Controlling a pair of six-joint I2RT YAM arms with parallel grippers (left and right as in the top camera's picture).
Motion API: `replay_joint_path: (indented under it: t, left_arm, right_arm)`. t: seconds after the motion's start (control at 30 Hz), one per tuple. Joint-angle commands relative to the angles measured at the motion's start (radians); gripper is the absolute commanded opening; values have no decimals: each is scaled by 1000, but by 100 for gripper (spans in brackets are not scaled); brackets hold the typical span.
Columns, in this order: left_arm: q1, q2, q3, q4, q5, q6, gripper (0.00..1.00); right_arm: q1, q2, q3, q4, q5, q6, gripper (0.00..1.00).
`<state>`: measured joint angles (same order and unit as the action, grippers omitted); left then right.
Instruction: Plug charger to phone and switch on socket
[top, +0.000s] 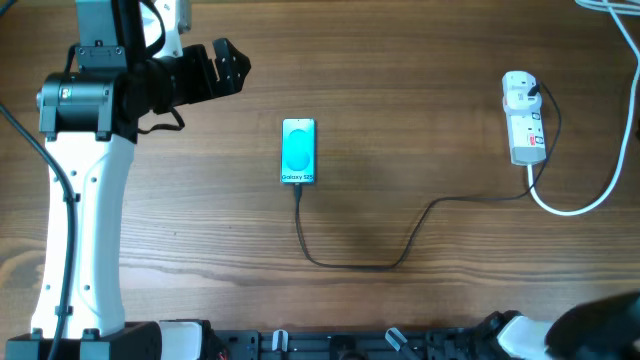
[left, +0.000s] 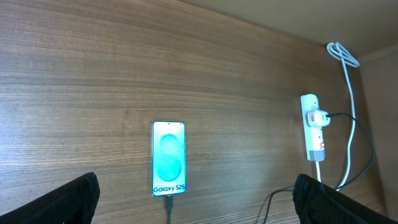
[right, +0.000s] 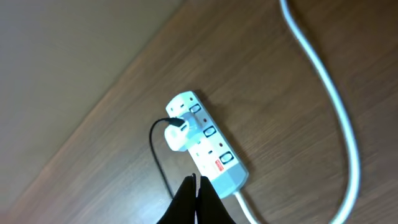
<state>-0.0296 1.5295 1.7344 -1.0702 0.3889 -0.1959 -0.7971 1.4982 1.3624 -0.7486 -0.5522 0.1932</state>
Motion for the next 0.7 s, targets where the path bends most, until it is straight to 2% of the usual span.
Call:
replay_joint_path:
  t: [0.0, 0.23, 0.33, 0.67]
  left_arm:
    - [2, -10, 1, 3, -5, 5, 100]
    - [2, -10, 1, 4, -5, 5, 100]
    - [2, -10, 1, 3, -5, 5, 100]
    - [2, -10, 1, 3, -5, 5, 100]
  right_arm:
    - [6, 129, 16, 35, -145, 20, 4]
    - [48, 333, 14, 103, -182, 26, 4]
    - [94, 397, 13, 174, -177, 93, 4]
    - [203, 518, 9, 306, 16, 262, 4]
